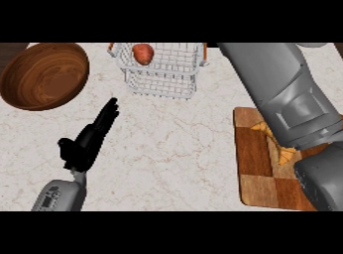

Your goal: Pick the sweet potato from the cutting board and place it in the tiered basket

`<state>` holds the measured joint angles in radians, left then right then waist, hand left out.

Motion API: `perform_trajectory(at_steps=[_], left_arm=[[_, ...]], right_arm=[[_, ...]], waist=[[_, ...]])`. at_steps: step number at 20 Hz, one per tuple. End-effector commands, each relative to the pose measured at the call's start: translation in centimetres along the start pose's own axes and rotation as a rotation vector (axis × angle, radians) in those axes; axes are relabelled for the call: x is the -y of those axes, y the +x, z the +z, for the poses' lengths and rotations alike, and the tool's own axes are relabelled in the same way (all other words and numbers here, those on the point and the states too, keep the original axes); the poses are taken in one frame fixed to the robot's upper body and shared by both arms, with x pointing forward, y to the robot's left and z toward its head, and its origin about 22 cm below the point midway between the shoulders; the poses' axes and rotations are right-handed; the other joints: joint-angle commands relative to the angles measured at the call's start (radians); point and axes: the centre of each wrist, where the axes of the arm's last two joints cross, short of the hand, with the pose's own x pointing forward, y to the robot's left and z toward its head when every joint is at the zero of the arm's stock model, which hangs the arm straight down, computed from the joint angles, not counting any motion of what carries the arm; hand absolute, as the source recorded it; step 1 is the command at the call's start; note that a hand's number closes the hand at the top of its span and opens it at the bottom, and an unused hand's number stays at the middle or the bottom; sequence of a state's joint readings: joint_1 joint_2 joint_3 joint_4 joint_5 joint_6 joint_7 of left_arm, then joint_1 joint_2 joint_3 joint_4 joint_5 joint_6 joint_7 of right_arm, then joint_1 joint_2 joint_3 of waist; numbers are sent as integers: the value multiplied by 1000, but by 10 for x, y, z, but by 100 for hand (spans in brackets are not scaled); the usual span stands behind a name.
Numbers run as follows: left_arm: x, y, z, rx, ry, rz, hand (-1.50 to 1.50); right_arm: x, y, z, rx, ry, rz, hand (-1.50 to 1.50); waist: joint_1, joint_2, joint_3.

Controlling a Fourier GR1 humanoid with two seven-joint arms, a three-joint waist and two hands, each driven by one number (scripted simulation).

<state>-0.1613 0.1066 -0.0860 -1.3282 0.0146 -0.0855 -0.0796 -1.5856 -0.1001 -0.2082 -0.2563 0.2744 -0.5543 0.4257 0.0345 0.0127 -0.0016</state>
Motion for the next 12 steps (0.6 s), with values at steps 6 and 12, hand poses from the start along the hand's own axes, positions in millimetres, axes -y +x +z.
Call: perform_trajectory(at_steps=[6, 12], left_arm=[[-21, -12, 24, -17, 36, 24, 0], [-20, -10, 27, -25, 57, 14, 0]], right_arm=[[97, -28, -41, 102, -261, -184, -150], [191, -74, -57, 109, -258, -197, -150]], waist=[[-48, -21, 3], [-68, -27, 3]])
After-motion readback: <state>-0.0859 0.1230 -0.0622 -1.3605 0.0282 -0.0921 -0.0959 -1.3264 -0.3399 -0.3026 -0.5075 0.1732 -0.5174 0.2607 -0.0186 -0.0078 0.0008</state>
